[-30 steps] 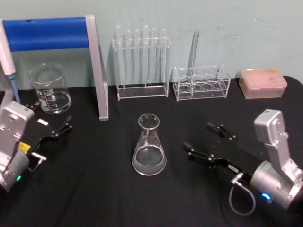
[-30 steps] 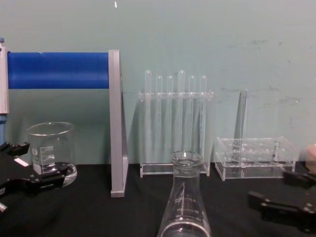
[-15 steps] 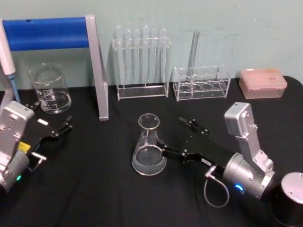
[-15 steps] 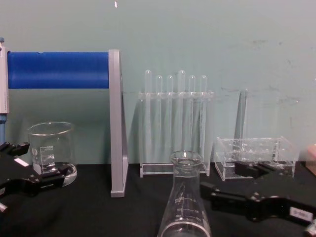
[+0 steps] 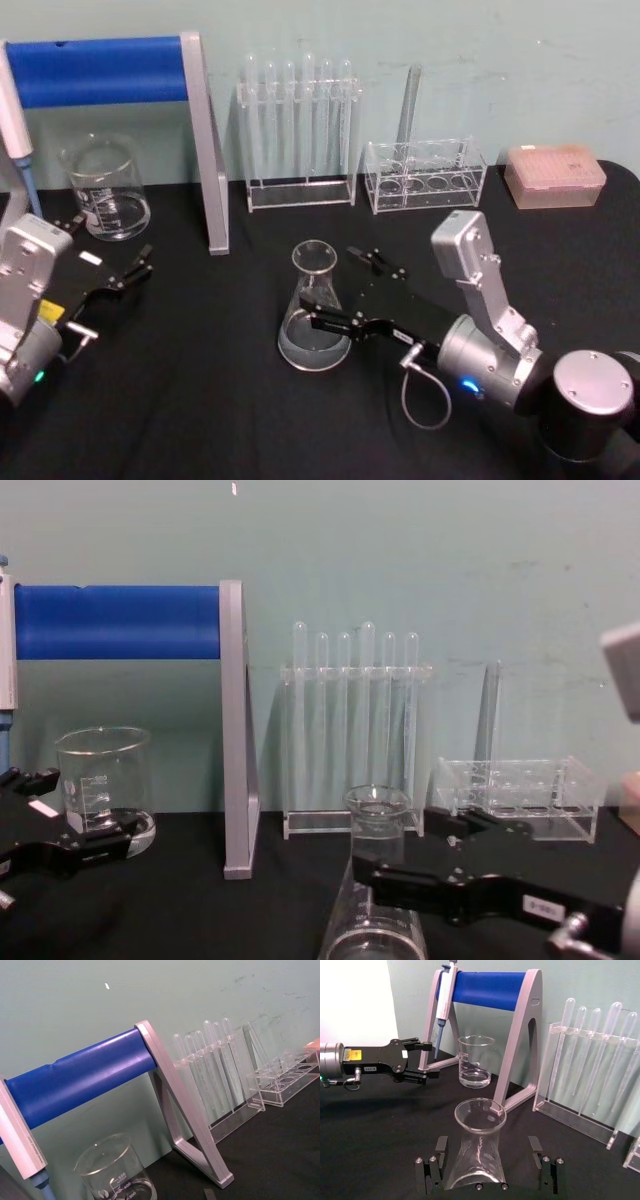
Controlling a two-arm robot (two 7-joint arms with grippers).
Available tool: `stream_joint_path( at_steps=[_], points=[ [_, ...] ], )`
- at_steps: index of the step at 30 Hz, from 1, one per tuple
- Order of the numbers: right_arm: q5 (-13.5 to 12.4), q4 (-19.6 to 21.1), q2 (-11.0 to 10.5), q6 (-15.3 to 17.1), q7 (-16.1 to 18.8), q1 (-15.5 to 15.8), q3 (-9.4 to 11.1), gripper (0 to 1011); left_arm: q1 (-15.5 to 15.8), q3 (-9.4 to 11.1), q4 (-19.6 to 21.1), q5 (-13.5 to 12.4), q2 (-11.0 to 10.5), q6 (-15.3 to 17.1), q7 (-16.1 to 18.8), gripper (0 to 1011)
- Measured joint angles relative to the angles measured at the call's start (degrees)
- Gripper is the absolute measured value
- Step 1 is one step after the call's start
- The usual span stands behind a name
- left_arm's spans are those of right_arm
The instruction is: Grasp the erlenmeyer flask with one hand, shake it three times, then place it back.
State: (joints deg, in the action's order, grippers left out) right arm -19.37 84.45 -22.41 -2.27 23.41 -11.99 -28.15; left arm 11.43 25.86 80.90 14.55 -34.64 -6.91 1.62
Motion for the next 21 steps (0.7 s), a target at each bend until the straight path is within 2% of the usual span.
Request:
stream_joint_path(
  at_steps=[13,21],
  points=[
    [2.2,-4.0,3.9,0.0,0.6,-2.5,0.0,1000,0.0,0.0,0.0,0.0,0.0,0.0,0.0,1001],
    [3.0,-5.2,5.5,-0.1,0.8,-3.1,0.4,1000,0.0,0.0,0.0,0.0,0.0,0.0,0.0,1001]
  ],
)
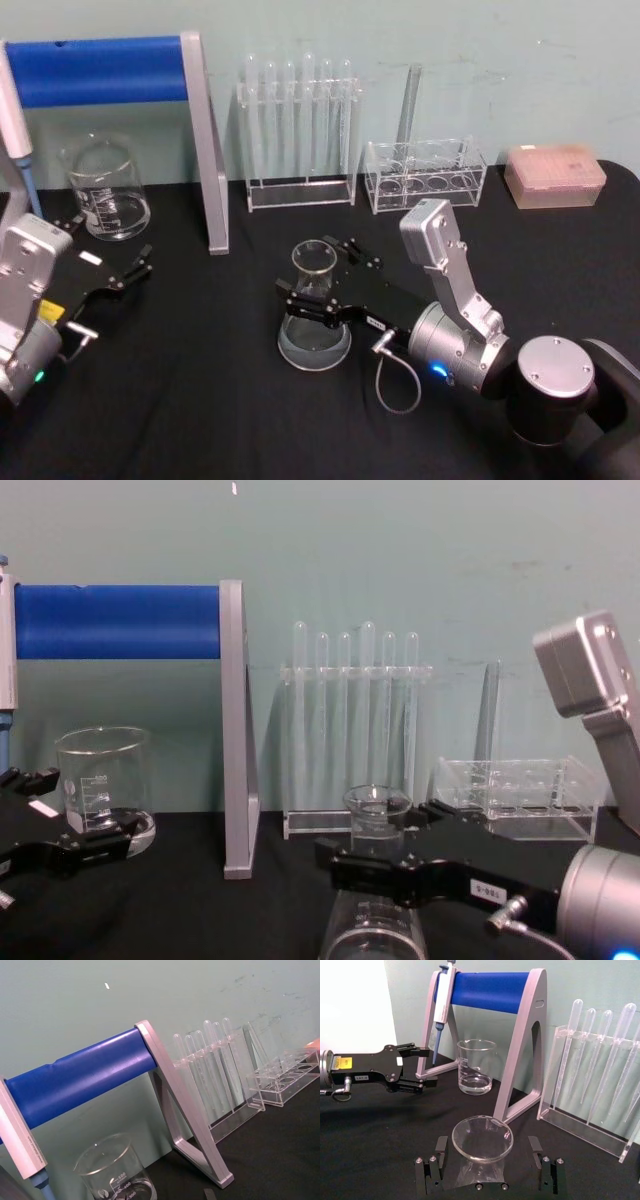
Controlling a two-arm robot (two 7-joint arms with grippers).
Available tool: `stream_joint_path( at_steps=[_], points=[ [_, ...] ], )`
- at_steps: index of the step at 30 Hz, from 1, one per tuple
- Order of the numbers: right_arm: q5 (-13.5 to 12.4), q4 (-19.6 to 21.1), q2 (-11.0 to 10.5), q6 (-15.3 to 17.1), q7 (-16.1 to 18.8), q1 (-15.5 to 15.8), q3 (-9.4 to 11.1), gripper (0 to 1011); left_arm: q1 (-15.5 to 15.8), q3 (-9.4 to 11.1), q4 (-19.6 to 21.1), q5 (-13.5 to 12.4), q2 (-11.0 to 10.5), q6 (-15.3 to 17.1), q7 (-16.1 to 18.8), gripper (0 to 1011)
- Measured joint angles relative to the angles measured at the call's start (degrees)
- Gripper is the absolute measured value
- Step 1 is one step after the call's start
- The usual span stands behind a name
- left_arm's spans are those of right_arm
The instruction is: Grasp the erlenmeyer flask with one hand, shake it three times, then place it back.
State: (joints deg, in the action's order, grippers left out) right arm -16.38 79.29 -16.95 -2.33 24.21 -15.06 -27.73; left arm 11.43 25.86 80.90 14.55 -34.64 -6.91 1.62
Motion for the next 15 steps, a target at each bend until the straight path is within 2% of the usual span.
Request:
stream_joint_path(
  at_steps=[15],
  points=[
    [0.4,0.0,0.2,-0.2,-0.1,0.0,0.2,981,0.0,0.0,0.0,0.0,0.0,0.0,0.0,1001]
  ],
)
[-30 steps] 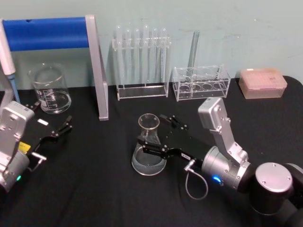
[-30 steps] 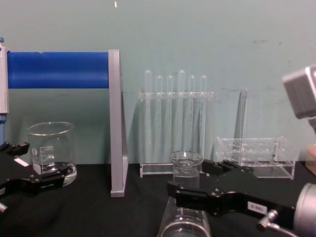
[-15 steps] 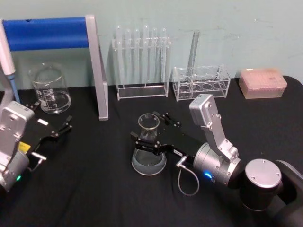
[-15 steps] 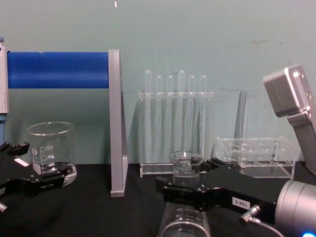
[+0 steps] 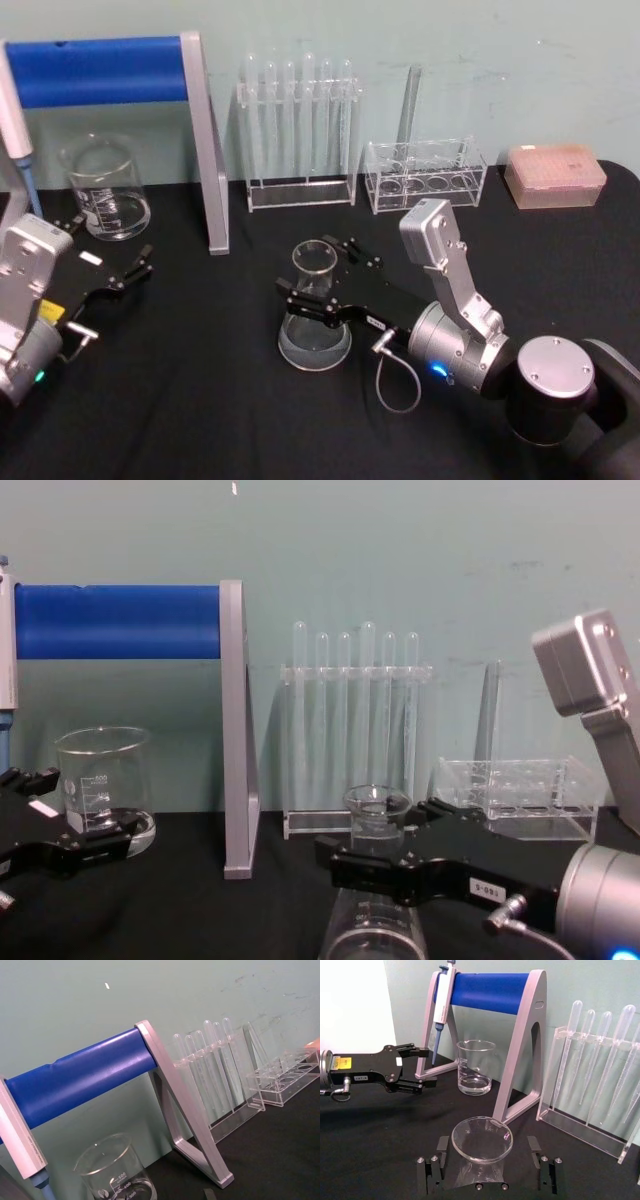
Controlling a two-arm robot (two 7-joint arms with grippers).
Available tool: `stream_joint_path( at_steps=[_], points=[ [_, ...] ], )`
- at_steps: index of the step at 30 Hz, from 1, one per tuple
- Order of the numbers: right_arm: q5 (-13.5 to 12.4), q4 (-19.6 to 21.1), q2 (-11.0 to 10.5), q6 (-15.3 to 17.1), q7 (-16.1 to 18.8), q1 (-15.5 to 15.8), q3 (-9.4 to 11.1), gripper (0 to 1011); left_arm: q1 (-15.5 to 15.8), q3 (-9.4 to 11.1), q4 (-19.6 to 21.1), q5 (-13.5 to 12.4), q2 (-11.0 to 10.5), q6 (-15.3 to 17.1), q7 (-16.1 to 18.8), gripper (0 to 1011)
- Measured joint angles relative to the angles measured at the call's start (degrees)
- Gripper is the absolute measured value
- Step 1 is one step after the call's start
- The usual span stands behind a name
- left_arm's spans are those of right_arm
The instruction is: Grasp the erlenmeyer flask with one hand, shake it three times, then place it back.
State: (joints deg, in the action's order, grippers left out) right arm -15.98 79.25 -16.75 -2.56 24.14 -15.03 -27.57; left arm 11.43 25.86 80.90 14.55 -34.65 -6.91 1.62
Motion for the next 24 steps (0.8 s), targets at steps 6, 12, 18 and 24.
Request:
stream_joint_path(
  at_steps=[6,12,18,24],
  points=[
    [-0.1,0.0,0.0,0.0,0.0,0.0,0.0,857,0.0,0.0,0.0,0.0,0.0,0.0,0.0,1001],
    [-0.2,0.1,-0.1,0.0,0.0,0.1,0.0,677,0.0,0.0,0.0,0.0,0.0,0.0,0.0,1001],
    [-0.2,0.1,-0.1,0.0,0.0,0.1,-0.1,507,0.0,0.0,0.0,0.0,0.0,0.0,0.0,1001],
    [-0.3,0.3,-0.1,0.1,0.0,0.2,0.2,450,0.0,0.0,0.0,0.0,0.0,0.0,0.0,1001]
  ],
)
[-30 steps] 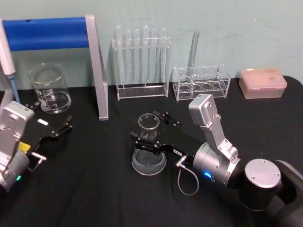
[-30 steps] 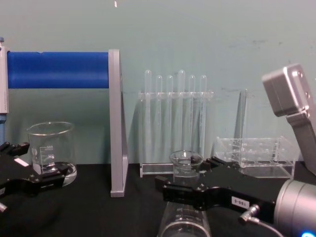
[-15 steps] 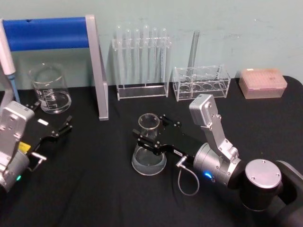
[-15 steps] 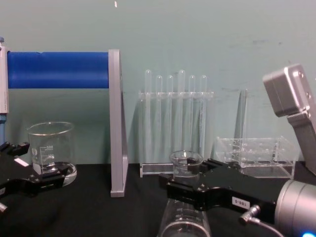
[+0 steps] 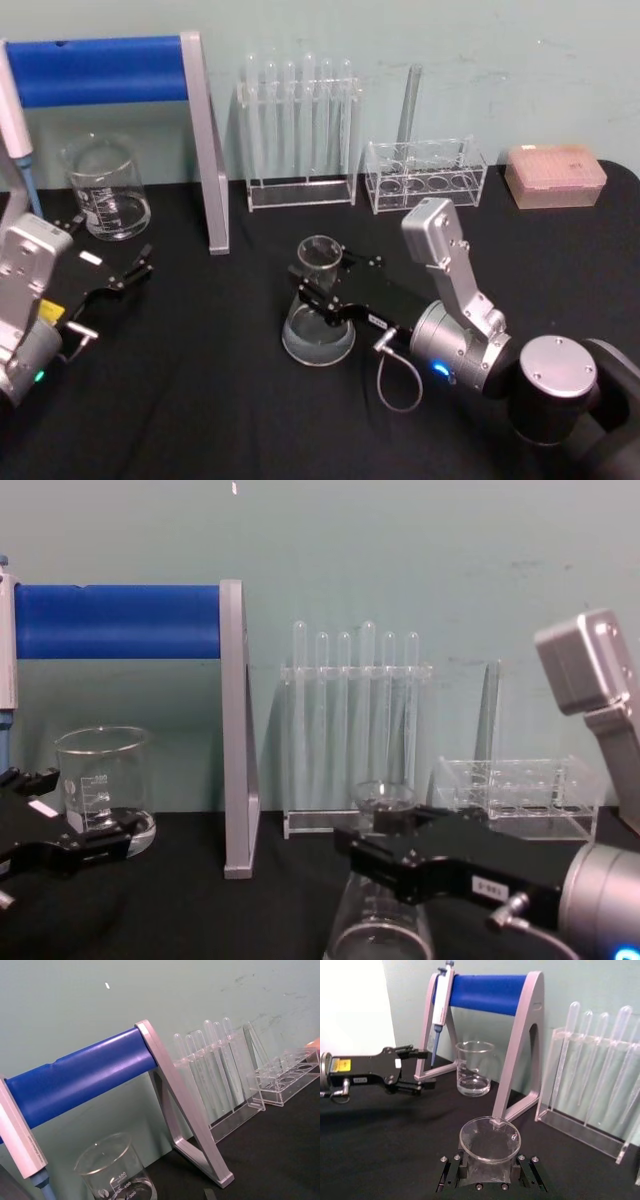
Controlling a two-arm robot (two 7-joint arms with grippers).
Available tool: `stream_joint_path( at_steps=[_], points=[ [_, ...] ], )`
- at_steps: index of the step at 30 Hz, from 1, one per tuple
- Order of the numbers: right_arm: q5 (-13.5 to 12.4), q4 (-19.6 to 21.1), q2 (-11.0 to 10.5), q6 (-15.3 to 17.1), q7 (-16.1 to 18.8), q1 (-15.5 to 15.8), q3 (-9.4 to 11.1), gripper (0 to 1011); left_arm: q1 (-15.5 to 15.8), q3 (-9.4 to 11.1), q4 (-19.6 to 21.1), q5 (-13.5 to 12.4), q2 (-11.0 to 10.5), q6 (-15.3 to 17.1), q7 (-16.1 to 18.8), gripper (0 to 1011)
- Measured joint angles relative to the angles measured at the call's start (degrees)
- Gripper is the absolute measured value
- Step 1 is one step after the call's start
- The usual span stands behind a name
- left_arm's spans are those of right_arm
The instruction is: Grasp the erlenmeyer flask with one hand, shake it three times, then place it back.
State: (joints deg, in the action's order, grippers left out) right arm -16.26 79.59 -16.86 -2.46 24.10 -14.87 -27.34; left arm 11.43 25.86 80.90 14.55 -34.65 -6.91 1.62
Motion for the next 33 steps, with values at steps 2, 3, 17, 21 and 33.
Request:
stream_joint_path(
  at_steps=[2,3,17,21,33],
  points=[
    [-0.2,0.4,0.0,0.0,0.0,0.1,0.3,449,0.0,0.0,0.0,0.0,0.0,0.0,0.0,1001],
    [-0.4,1.0,0.0,0.0,0.1,0.2,0.7,449,0.0,0.0,0.0,0.0,0.0,0.0,0.0,1001],
    [-1.6,7.9,-1.1,2.4,-1.7,0.0,4.3,449,0.0,0.0,0.0,0.0,0.0,0.0,0.0,1001],
    [-1.8,9.0,-1.3,2.8,-1.9,0.0,4.9,449,0.0,0.0,0.0,0.0,0.0,0.0,0.0,1001],
    [-1.9,9.7,-1.5,3.3,-2.4,0.3,5.4,449,0.0,0.0,0.0,0.0,0.0,0.0,0.0,1001]
  ],
)
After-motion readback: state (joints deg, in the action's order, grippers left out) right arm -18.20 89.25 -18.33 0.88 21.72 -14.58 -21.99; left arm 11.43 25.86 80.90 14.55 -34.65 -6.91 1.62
